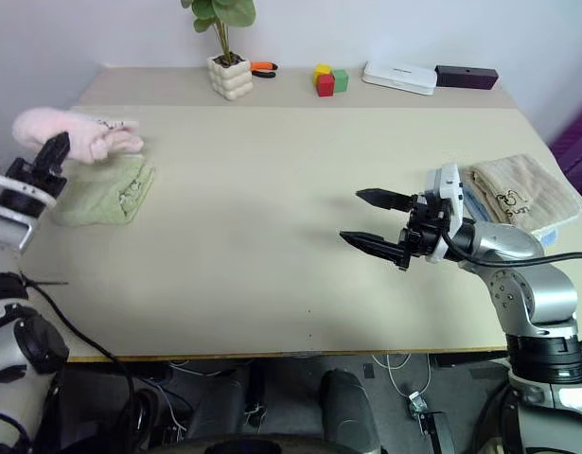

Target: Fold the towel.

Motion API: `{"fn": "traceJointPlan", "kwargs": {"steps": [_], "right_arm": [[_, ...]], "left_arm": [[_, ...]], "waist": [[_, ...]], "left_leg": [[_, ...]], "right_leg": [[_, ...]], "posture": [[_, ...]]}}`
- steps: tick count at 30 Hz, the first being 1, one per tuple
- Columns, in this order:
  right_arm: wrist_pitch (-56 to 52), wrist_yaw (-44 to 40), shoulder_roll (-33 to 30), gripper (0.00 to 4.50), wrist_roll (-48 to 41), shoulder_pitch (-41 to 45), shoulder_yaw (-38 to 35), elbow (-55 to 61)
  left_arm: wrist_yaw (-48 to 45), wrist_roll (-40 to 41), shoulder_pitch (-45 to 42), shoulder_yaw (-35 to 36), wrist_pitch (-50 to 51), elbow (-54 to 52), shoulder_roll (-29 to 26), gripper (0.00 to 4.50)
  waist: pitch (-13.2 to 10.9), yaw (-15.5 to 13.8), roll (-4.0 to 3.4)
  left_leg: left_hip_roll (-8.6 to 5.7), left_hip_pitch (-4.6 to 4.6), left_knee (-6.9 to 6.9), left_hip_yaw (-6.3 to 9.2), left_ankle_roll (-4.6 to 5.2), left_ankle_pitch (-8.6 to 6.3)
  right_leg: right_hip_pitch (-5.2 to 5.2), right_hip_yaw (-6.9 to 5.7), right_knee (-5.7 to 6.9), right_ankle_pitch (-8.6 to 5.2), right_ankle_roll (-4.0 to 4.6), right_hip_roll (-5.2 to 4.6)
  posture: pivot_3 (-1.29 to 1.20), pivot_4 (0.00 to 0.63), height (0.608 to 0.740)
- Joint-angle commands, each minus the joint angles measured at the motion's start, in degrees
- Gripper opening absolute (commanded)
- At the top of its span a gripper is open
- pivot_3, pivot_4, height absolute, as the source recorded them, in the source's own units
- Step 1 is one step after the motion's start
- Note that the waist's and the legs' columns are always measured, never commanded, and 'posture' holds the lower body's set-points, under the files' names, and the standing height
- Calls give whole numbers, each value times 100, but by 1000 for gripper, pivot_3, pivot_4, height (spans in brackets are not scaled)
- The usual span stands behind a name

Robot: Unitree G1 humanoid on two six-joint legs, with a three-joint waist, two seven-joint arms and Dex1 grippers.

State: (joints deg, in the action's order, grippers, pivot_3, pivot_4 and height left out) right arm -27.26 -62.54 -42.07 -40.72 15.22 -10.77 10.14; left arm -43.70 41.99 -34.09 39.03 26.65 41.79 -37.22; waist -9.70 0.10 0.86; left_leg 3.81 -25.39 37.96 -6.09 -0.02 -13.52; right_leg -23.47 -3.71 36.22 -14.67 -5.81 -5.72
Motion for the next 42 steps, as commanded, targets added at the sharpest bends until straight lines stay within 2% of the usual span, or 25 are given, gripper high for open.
{"fn": "traceJointPlan", "kwargs": {"steps": [1, 3, 7, 8, 9, 11, 14, 16, 19, 23, 26, 29, 31, 35, 38, 42], "right_arm": [[46, 47, -138, 4500, -17, 34, -223, 290], [41, 71, -151, 4500, -26, 63, -222, 297], [57, 49, -156, 4500, 6, 174, -155, 206], [65, 48, -140, 4500, 21, 217, -125, 176], [73, 46, -125, 4500, 38, 256, -97, 147], [102, 37, -90, 4500, 81, 333, -44, 80], [126, 15, -36, 4500, 125, 406, 0, 5], [145, -3, -20, 4500, 153, 435, 20, -40], [174, -33, -6, 4500, 201, 466, 36, -105], [222, -67, -12, 4500, 231, 464, -12, -164], [271, -98, -37, 4500, 241, 411, -51, -200], [286, -151, -74, 4500, 219, 363, -113, -261], [263, -176, -91, 4500, 222, 372, -93, -294], [305, -370, -192, 4500, 232, 469, -117, -524], [257, -345, -170, 4500, 252, 588, -37, -521], [169, -201, -233, 4500, 217, 579, -141, -391]], "left_arm": [[392, -52, 363, 130, -113, -143, 53, 45], [642, 89, 571, 311, 2, -97, 131, 45], [726, 361, 839, 255, 433, -809, 298, 45], [760, 496, 864, 291, 571, -1006, 353, 699], [819, 570, 895, 306, 655, -1182, 400, 984], [944, 621, 960, 300, 722, -1467, 484, 1860], [1108, 871, 1092, 361, 971, -1969, 631, 3541], [1214, 1125, 1202, 434, 1217, -2311, 685, 4465], [1334, 1663, 1474, 555, 1751, -2876, 732, 4465], [1754, 2560, 2317, 934, 2470, -3767, 851, 4465], [1896, 2913, 2957, 928, 2651, -4356, 1038, 4465], [1570, 3023, 3505, 600, 2604, -5041, 1201, 4465], [1016, 3139, 3706, 170, 2540, -5960, 1186, 4465], [707, 2331, 3155, -552, 1787, -6641, 893, 4465], [372, 1595, 2463, -1125, 1341, -6192, 476, 4465], [-201, 698, 1986, -2132, 721, -5582, 481, 4465]], "waist": [[0, 1, 1], [0, 2, 2], [1, -25, 3], [1, -33, 3], [1, -42, 3], [1, -52, 3], [1, -48, 3], [1, -45, 3], [1, -38, 3], [1, -12, 2], [1, 48, 2], [1, 29, 3], [1, 25, 5], [2, -85, 3], [6, -73, -8], [10, -70, -19]], "left_leg": [[0, 0, 0, 1, 0, 0], [1, 1, 2, 4, -1, 0], [1, 1, 2, 7, -2, -1], [1, 1, 2, 7, -2, -1], [1, 1, 3, 6, -2, -1], [0, 1, 4, 6, -2, -1], [0, 1, 3, 5, -2, -1], [0, 1, 3, 5, -1, -1], [0, 1, 3, 5, -1, 0], [1, 3, 1, 9, 0, -1], [2, 3, -1, 15, 0, -3], [0, 3, 2, 18, 0, -2], [0, 2, 3, 18, -1, -3], [-2, 3, 4, 17, -12, -9], [-5, 4, 5, 10, -3, -3], [-10, 2, 2, -10, 7, -7]], "right_leg": [[0, 0, 1, 0, 0, 0], [1, 0, 0, 0, 1, 0], [1, 0, 0, 0, 1, -4], [2, 0, 0, 0, 2, -5], [1, 0, 0, 0, 2, -6], [2, 0, 0, 0, 2, -8], [2, 0, 0, 0, 2, -8], [2, 0, 0, 0, 2, -8], [1, 0, 0, 0, 2, -8], [1, 2, 0, 0, 2, -9], [0, 3, 0, 0, 3, -13], [1, 1, -1, -9, 18, -15], [2, 2, -2, -12, 25, -18], [2, 3, -9, -11, 36, -23], [1, 7, -11, -9, 40, -18], [-1, 11, -13, -7, 35, -16]], "posture": [[0, 150, 735], [0, 150, 735], [0, 150, 735], [0, 150, 735], [0, 150, 735], [0, 150, 735], [0, 150, 735], [0, 150, 735], [0, 150, 735], [0, 150, 735], [0, 150, 735], [0, 150, 735], [0, 150, 735], [0, 150, 735], [0, 150, 735], [0, 150, 735]]}}
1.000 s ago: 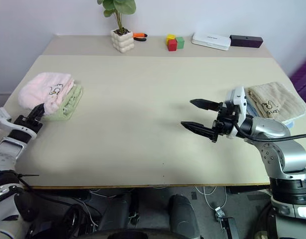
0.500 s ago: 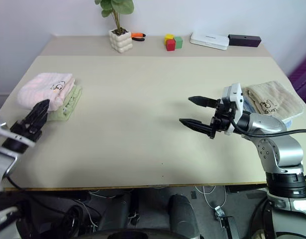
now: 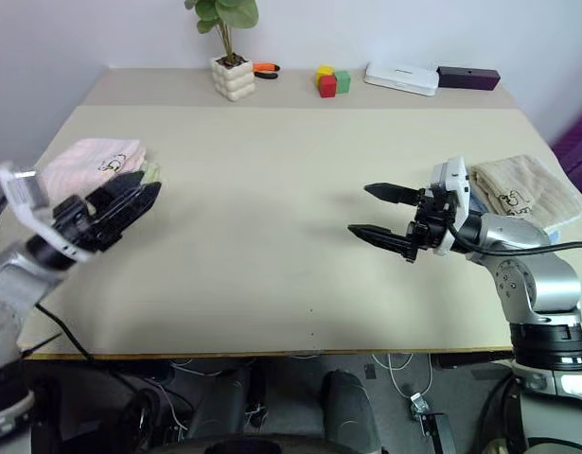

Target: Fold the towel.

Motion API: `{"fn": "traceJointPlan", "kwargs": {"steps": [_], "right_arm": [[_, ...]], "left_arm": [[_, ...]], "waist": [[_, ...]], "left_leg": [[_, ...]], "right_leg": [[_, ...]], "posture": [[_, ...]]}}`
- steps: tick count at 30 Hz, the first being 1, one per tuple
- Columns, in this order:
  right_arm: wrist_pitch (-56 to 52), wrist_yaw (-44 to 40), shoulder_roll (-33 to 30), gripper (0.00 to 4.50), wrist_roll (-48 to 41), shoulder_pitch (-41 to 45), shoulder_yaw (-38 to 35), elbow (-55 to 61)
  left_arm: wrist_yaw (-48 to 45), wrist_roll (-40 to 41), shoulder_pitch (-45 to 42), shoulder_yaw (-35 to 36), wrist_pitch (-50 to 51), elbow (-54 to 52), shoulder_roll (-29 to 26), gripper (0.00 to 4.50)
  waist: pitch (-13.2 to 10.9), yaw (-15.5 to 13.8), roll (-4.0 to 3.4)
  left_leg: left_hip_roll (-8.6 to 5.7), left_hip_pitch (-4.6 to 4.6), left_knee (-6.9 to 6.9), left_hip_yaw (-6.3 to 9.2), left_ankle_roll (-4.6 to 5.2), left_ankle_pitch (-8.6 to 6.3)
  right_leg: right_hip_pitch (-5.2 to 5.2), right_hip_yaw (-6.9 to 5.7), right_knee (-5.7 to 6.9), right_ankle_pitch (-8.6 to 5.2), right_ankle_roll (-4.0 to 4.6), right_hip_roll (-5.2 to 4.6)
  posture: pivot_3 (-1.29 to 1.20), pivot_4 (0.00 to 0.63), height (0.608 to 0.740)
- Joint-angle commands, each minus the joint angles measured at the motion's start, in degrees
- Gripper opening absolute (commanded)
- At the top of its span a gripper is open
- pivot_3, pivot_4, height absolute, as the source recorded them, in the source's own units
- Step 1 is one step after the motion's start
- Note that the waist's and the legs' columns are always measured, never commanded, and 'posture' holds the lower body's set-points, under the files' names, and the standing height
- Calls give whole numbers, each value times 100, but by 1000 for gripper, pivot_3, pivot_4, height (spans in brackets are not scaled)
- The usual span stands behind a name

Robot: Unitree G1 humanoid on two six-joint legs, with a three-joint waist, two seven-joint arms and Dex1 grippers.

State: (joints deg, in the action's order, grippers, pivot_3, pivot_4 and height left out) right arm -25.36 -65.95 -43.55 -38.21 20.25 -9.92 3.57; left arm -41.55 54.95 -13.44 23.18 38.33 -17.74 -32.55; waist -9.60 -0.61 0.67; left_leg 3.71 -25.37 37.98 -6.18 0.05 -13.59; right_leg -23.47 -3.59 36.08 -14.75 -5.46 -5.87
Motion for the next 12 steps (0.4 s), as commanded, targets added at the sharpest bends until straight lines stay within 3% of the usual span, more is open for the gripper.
{"fn": "traceJointPlan", "kwargs": {"steps": [1, 7, 12], "right_arm": [[-86, 201, -106, 4500, -88, 68, -279, 346], [-268, 283, -209, 4500, -189, -445, -520, 693], [-279, 146, -361, 4500, -176, -375, -570, 523]], "left_arm": [[-512, -759, -118, -707, -558, 501, 20, 4465], [-836, -1260, -423, -1254, -950, 1076, 203, 4465], [-812, -1436, -492, -1203, -1176, 1165, 271, 4465]], "waist": [[-1, 8, -1], [-3, -22, 1], [-4, -5, 0]], "left_leg": [[0, 1, 0, -8, 0, 0], [6, -2, -1, -1, -3, 2], [5, -2, 4, 2, -1, 2]], "right_leg": [[0, -1, 1, 0, -1, 1], [-5, -3, 5, 7, -14, 8], [-2, 0, 2, 3, -6, 3]], "posture": [[0, 150, 735], [0, 150, 735], [0, 150, 735]]}}
